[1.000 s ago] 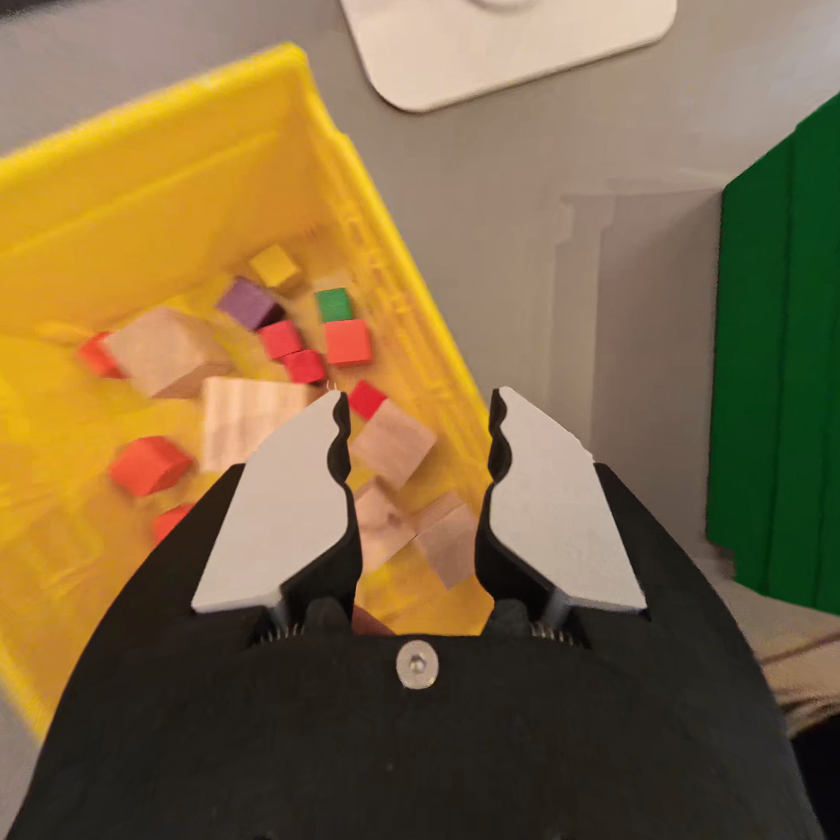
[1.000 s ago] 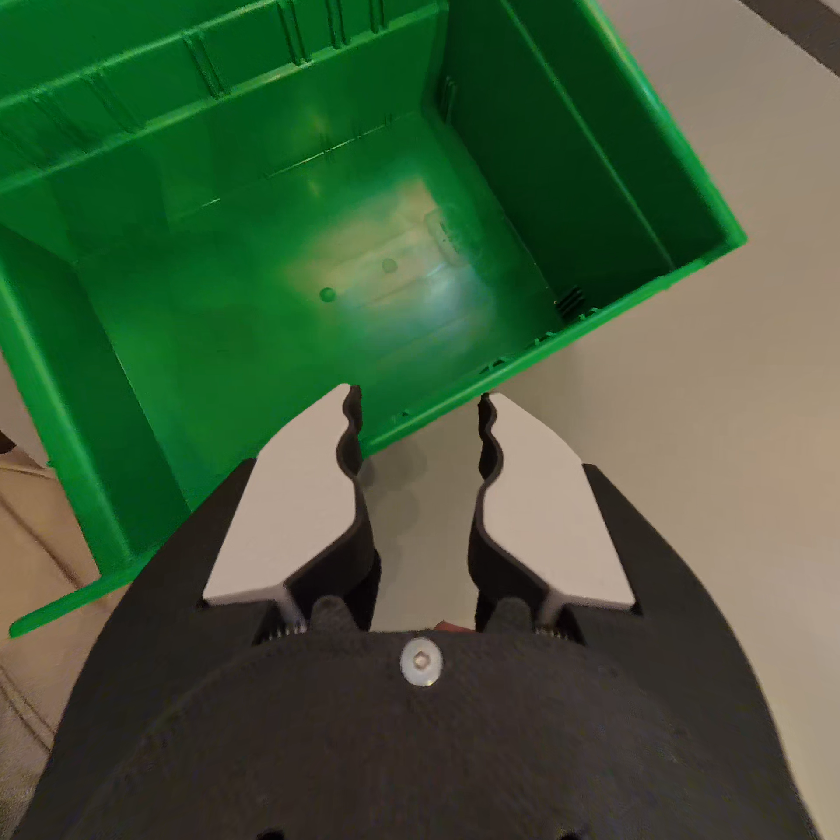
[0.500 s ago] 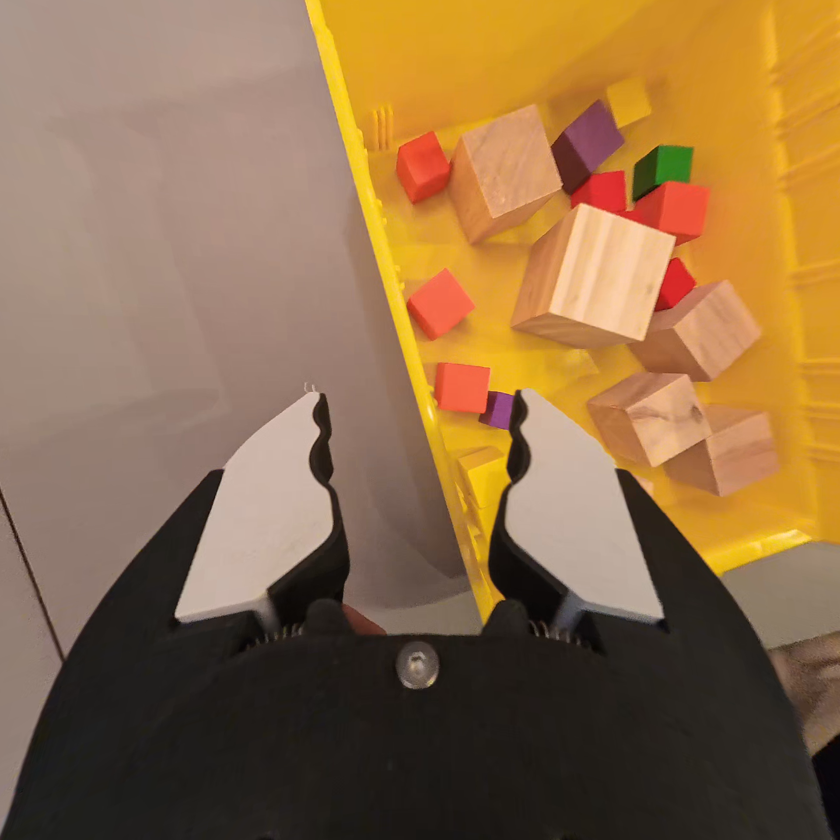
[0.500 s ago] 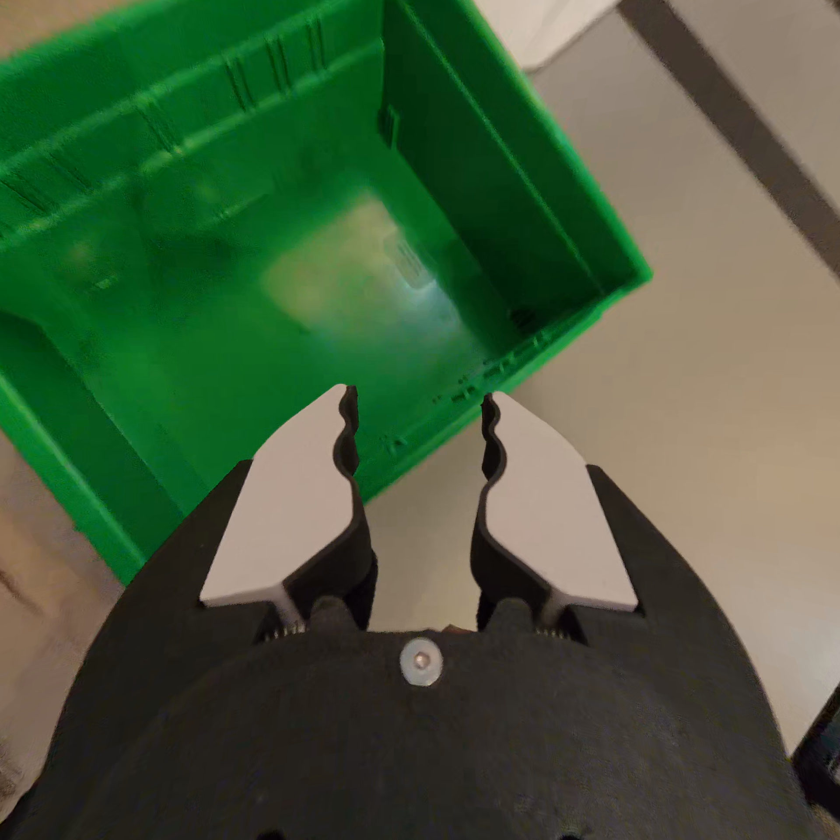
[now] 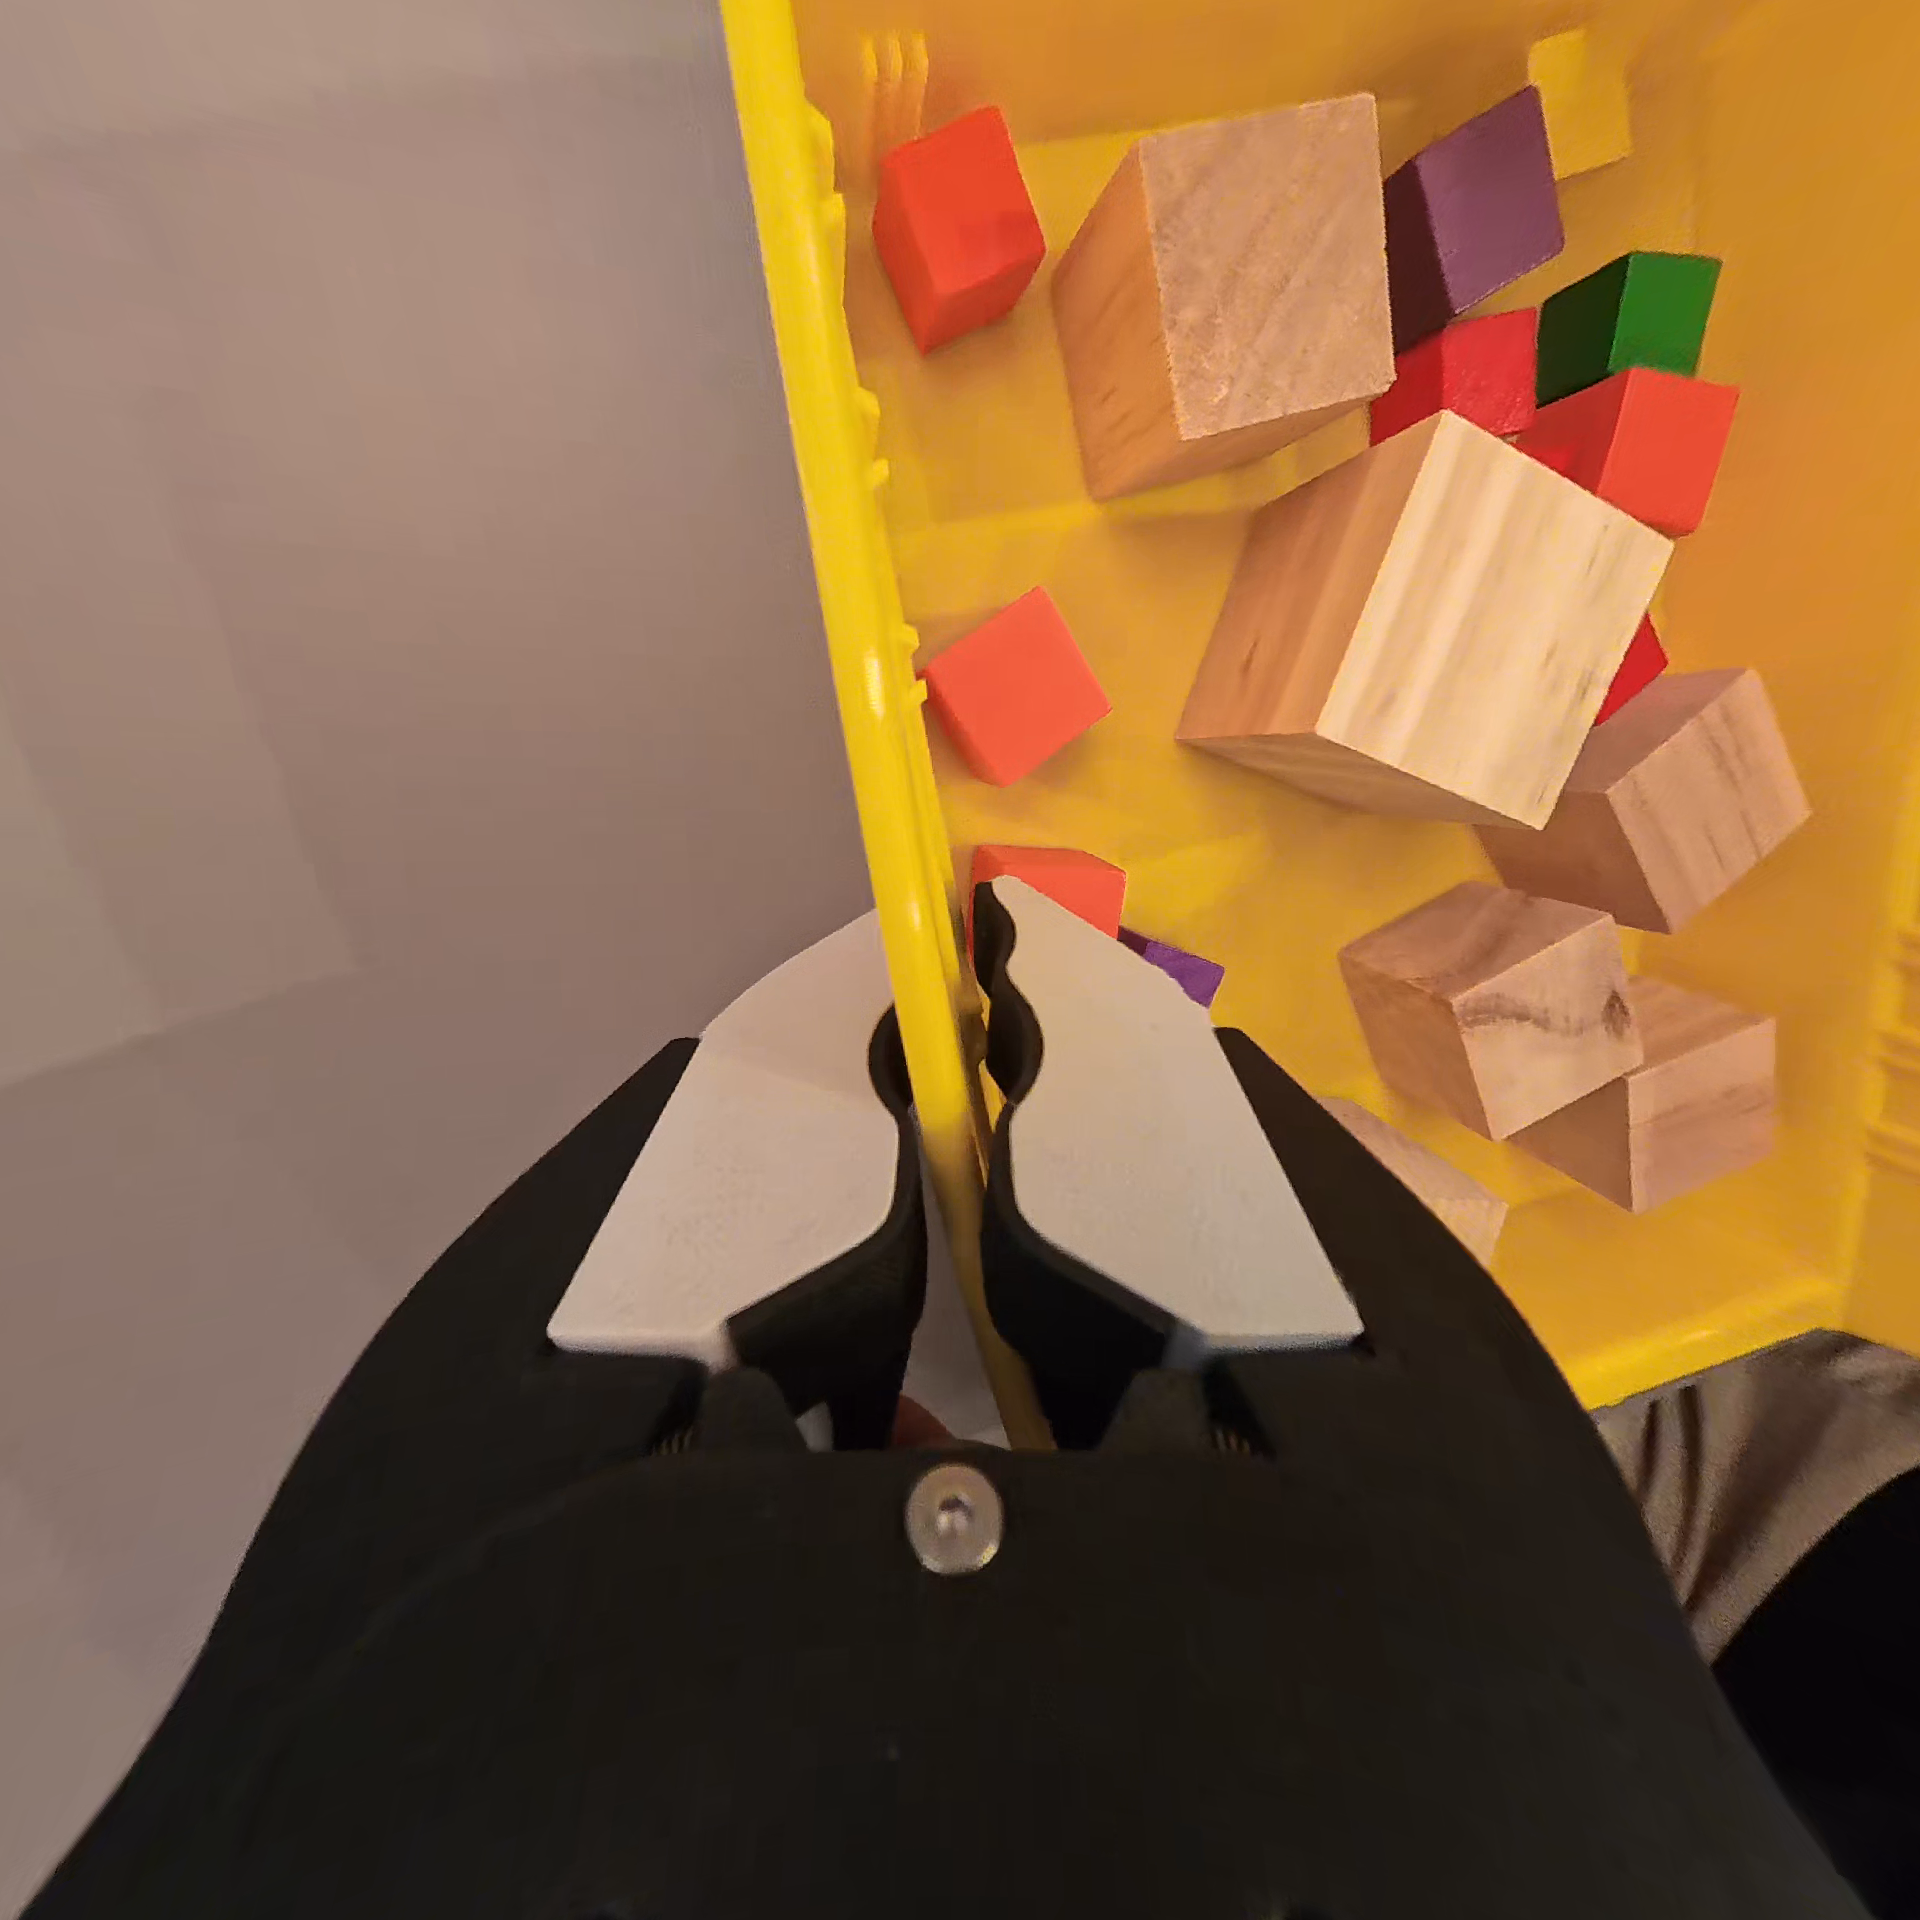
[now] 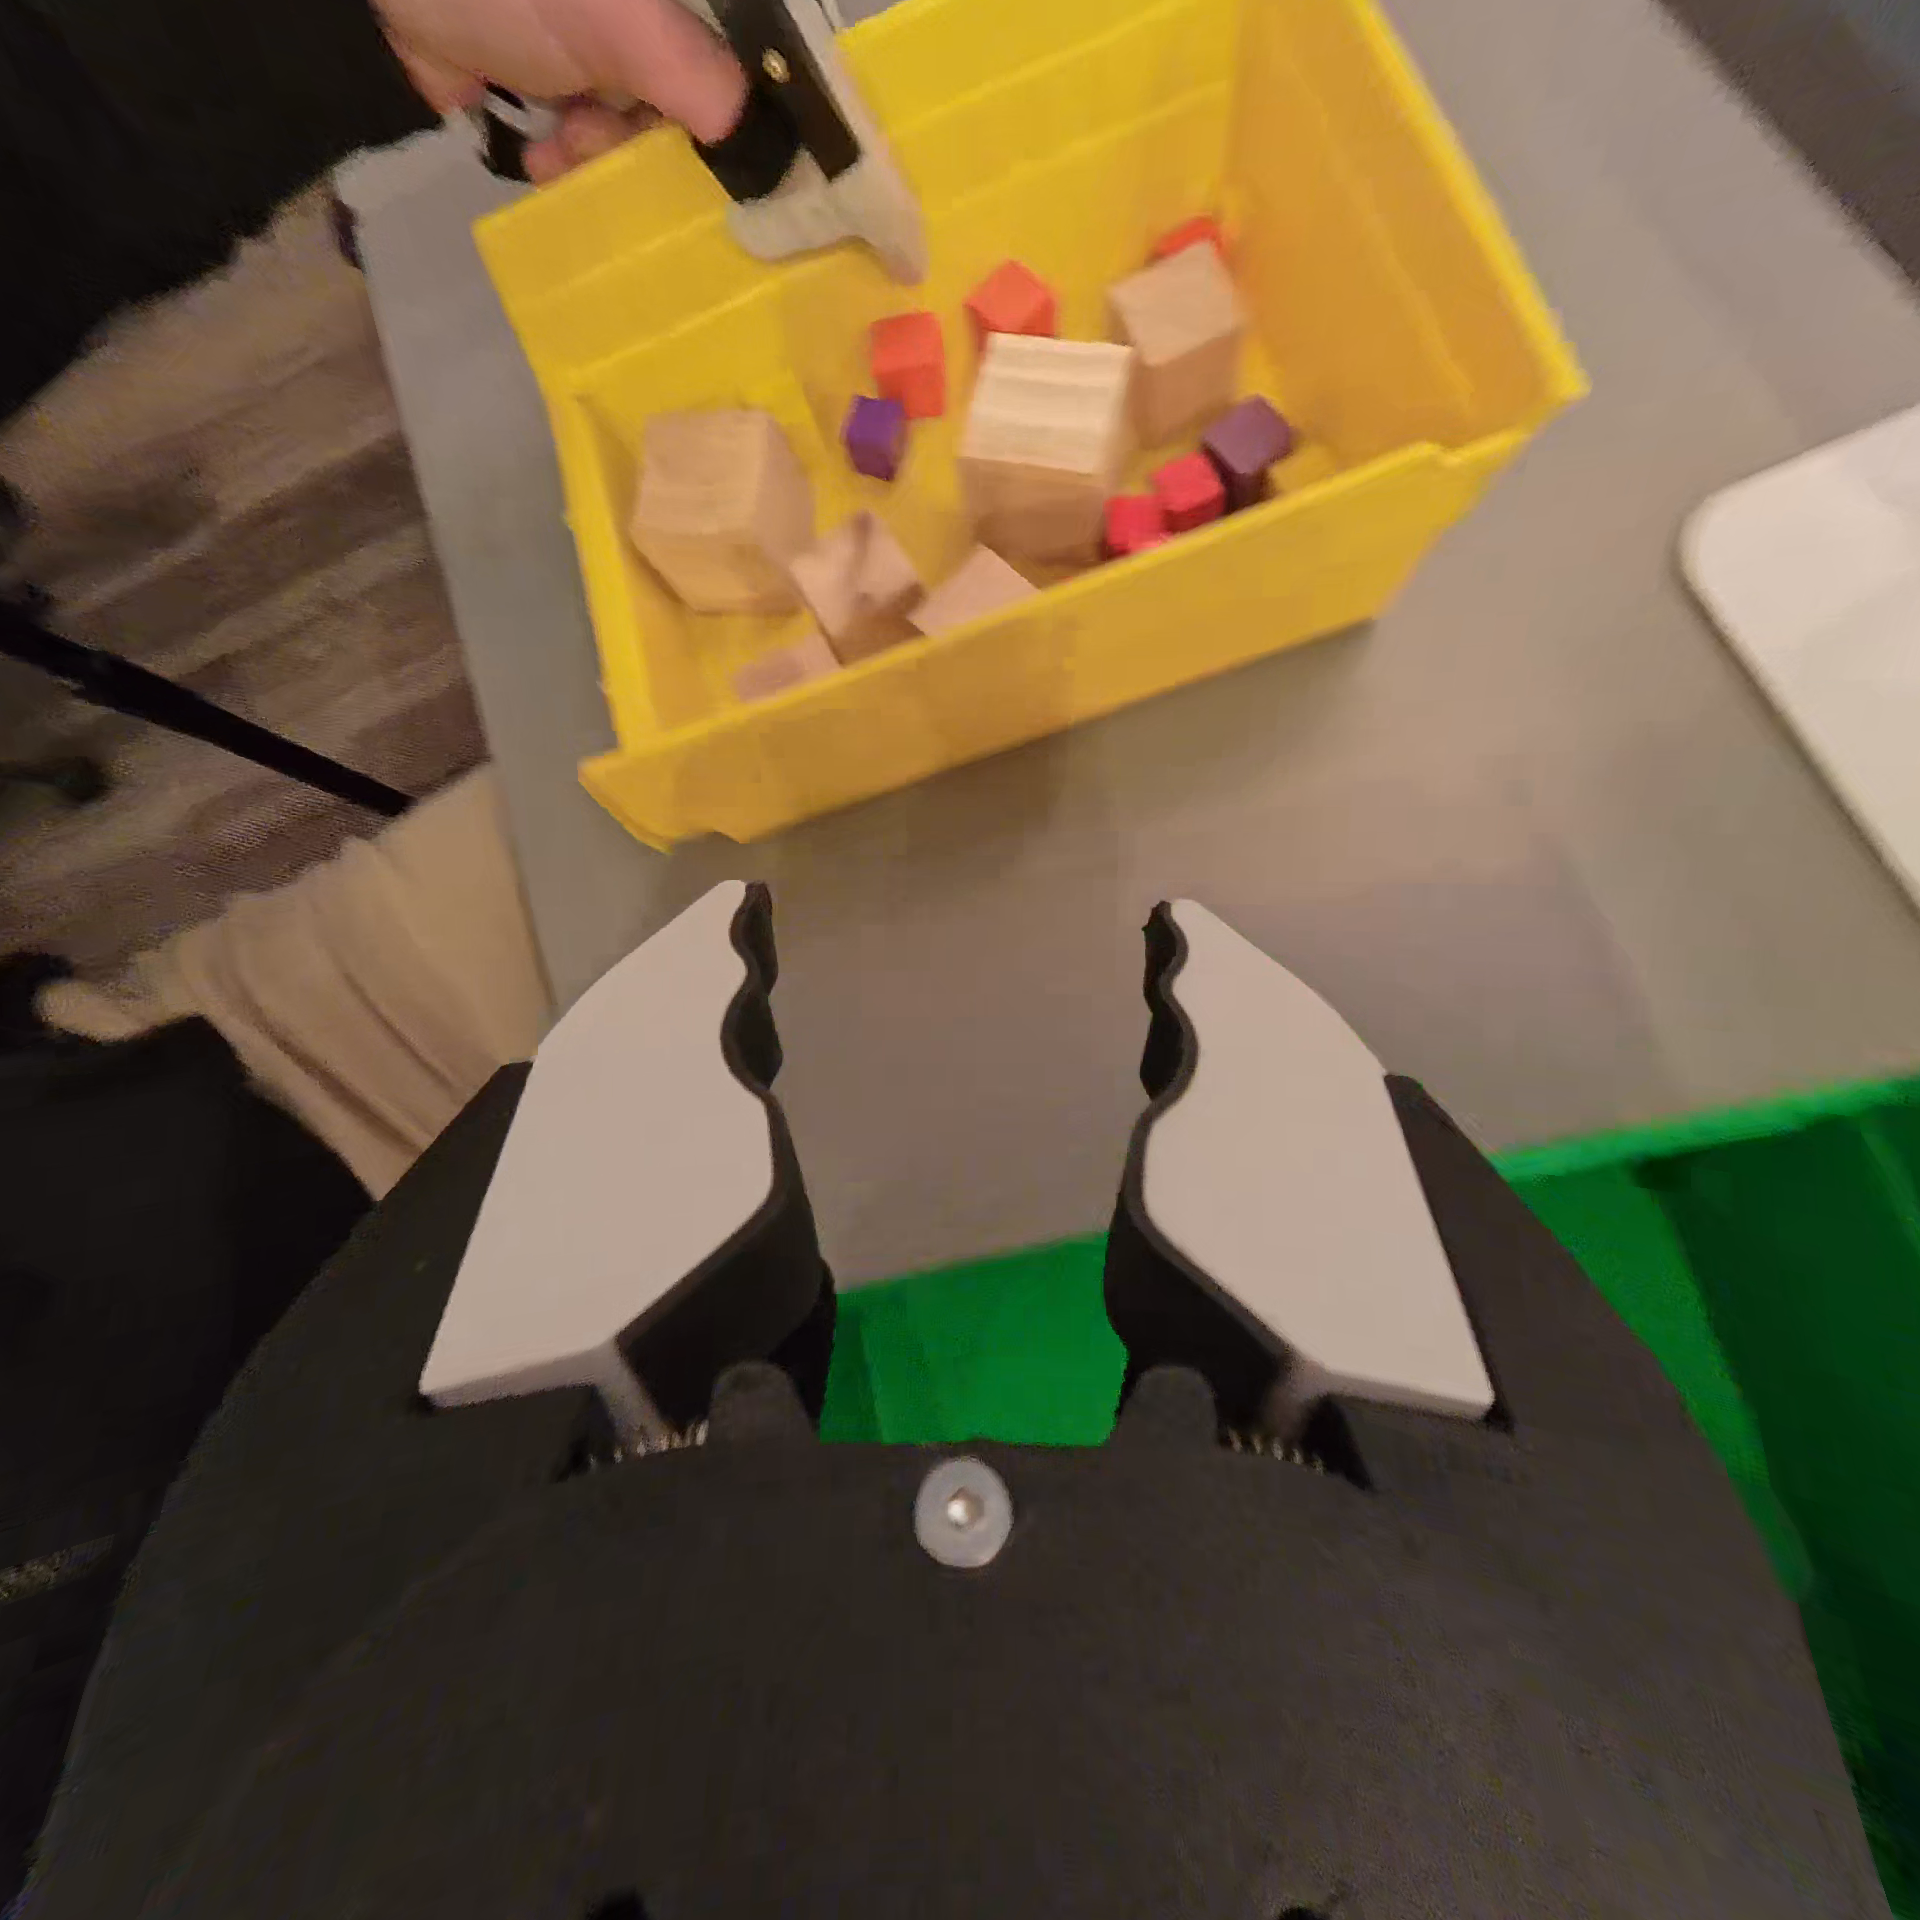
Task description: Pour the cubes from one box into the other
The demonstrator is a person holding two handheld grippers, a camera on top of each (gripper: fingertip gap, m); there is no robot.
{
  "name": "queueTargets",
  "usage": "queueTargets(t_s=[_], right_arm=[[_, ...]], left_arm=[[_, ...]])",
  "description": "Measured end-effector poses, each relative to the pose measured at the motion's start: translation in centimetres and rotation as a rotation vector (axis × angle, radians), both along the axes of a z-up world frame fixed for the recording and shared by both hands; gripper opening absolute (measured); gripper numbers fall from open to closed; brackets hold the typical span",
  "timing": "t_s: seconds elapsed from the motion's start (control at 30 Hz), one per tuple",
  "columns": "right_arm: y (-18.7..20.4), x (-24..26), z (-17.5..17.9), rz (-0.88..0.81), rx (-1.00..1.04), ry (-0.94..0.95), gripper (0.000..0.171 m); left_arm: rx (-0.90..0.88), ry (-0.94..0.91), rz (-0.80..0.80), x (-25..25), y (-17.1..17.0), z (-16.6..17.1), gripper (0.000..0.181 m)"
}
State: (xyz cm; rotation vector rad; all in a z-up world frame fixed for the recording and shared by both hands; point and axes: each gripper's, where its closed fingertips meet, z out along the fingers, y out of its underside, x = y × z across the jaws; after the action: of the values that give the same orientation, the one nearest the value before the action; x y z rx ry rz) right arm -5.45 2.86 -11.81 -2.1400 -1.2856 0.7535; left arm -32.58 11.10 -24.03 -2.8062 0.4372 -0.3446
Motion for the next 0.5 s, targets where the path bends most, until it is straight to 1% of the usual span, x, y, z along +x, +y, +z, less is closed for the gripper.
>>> queueTargets(t_s=[0.1,0.13,0.23,0.37,0.4,0.47,0.5], right_arm=[[0.1,-3.0,-0.7,0.002,-0.033,0.024,0.065],[0.1,-3.7,-1.0,-0.002,-0.052,0.025,0.068],[0.7,-5.3,-1.5,-0.020,-0.092,0.039,0.072],[3.6,-5.3,-2.0,-0.126,-0.126,0.066,0.077],[4.1,-5.4,-1.6,-0.143,-0.160,0.113,0.082],[4.6,-5.1,-0.6,-0.168,-0.216,0.183,0.079],[5.0,-4.7,-0.3,-0.183,-0.217,0.191,0.081]], left_arm=[[0.030,-0.022,0.023,0.3,0.0,0.9,0.006],[0.047,-0.027,0.030,0.5,0.1,1.5,0.006],[0.098,-0.037,0.034,1.5,0.7,3.8,0.007],[0.136,-0.090,0.011,4.2,1.8,7.4,0.007],[0.151,-0.108,0.005,5.0,2.1,8.4,0.007],[0.175,-0.094,-0.008,6.1,2.9,9.9,0.008],[0.185,-0.079,-0.014,6.7,3.3,10.5,0.008]])
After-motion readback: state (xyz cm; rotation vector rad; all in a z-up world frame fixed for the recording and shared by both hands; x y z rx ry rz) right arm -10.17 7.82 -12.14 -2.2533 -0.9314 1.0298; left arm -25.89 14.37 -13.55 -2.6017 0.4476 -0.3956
